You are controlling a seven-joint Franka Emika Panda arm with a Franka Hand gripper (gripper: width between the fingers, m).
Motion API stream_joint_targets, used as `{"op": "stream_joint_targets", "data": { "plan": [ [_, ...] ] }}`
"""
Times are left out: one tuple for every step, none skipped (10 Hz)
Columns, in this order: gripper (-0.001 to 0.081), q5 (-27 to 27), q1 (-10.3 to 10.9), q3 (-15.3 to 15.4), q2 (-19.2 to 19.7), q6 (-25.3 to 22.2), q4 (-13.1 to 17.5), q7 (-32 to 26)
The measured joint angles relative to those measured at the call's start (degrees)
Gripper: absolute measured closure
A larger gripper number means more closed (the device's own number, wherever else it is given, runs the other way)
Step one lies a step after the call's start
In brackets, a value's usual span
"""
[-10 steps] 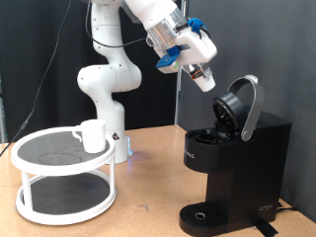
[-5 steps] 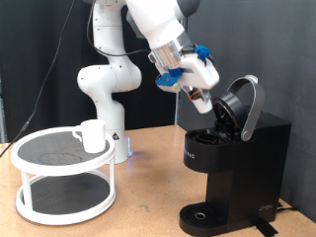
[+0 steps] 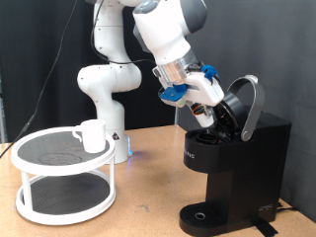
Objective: Make a cup of coffee with the keurig machine
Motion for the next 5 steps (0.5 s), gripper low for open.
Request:
{"op": "stream_joint_targets", "data": {
  "plan": [
    [0.0418, 0.0, 0.01, 0.35, 0.27, 0.65, -0.49, -0.1],
    [0.0418, 0.0, 0.01, 0.71, 0.59, 1.28, -0.97, -0.12],
    [0.0418, 0.0, 0.02, 0.96, 0.85, 1.76, -1.27, -0.12],
    [0.0418, 0.0, 0.02, 1.25, 1.01, 2.33, -1.69, -0.12],
    [0.0418, 0.0, 0.02, 1.5, 1.08, 2.88, -2.11, -0.12]
  ]
}}
